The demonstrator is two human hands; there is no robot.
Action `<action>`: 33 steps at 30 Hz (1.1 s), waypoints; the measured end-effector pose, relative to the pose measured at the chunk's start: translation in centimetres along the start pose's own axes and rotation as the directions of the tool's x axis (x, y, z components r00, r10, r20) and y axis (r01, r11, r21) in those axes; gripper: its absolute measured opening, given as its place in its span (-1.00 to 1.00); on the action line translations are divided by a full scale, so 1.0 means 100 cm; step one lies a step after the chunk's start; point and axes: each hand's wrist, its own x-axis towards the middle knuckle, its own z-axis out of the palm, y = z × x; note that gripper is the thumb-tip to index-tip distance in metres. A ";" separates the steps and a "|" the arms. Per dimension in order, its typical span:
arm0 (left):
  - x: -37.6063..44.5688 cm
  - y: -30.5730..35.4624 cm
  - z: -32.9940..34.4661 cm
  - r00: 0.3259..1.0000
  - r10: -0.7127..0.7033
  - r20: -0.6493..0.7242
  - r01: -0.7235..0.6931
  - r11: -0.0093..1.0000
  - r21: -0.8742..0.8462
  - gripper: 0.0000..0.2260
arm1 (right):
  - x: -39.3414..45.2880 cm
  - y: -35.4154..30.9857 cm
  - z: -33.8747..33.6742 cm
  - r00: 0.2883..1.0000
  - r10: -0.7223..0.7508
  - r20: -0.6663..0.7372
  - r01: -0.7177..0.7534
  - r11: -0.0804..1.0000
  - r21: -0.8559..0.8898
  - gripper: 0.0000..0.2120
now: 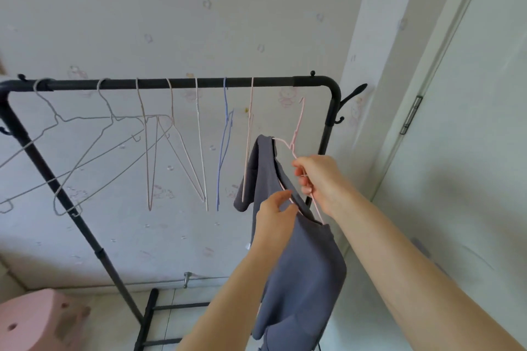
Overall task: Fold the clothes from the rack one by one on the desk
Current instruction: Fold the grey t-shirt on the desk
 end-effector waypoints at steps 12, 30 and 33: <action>-0.046 0.014 -0.019 0.962 0.120 -0.244 -0.018 0.923 0.385 -0.59 | -0.135 0.033 -0.053 0.985 -0.156 -0.068 0.114 0.900 -0.421 -0.62; -0.108 0.049 -0.104 0.888 0.412 -0.205 -0.147 0.677 0.721 -0.84 | -0.143 0.041 -0.108 0.973 -0.229 -0.005 0.158 0.687 -0.709 -0.65; -0.106 0.053 -0.126 0.862 0.440 -0.251 -0.130 0.671 0.730 -0.82 | -0.136 0.048 -0.118 0.978 -0.202 -0.045 0.131 0.774 -0.619 -0.69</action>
